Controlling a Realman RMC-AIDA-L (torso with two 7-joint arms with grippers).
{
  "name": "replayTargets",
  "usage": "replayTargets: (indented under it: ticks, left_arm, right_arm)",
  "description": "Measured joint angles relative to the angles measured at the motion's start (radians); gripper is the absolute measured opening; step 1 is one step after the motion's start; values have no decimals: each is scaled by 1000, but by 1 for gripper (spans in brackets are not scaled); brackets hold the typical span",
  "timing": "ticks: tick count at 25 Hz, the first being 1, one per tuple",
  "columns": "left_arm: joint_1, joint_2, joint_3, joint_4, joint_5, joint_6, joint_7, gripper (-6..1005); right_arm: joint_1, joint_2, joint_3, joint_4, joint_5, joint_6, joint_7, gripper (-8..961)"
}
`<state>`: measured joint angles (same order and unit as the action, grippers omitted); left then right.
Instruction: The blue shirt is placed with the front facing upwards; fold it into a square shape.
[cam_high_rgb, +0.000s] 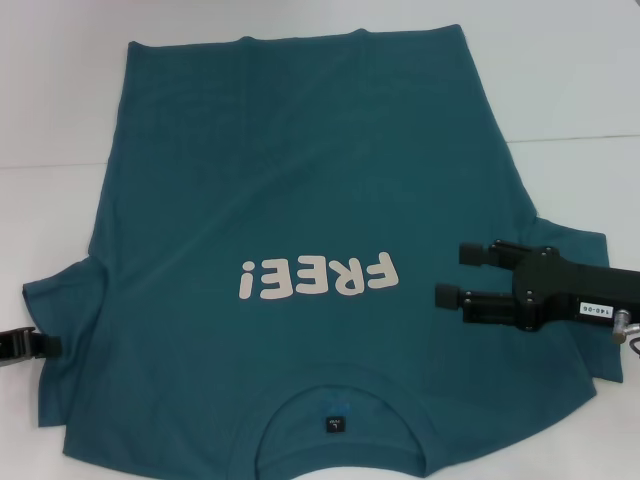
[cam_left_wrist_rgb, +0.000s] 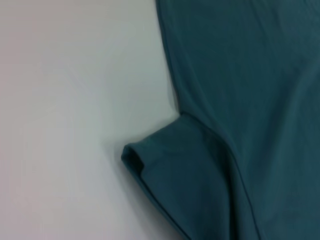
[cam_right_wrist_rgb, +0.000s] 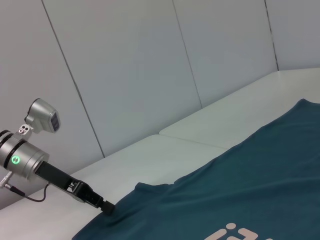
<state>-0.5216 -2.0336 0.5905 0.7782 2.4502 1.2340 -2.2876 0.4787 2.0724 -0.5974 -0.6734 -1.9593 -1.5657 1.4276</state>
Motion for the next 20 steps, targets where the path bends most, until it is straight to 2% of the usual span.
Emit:
replayTargets:
  ticks: [4,8,15,20]
  left_arm:
    - [0,-1,0,16,1,14,9,46]
    - [5,1,-1,89,7,50,-2,45]
    - [-2,36,0,124,10,88,-19,48]
    - [6,27,-1,115,35,71,-24,49]
  right_arm:
    - [-2,0,2,0,3,-4,10,916]
    - [-3,0,7,0,6,-6,11,916]
    - [-3,-1,24,0,8,-13,11,916]
    - [-3,-1,27,0,8,-16,12,916]
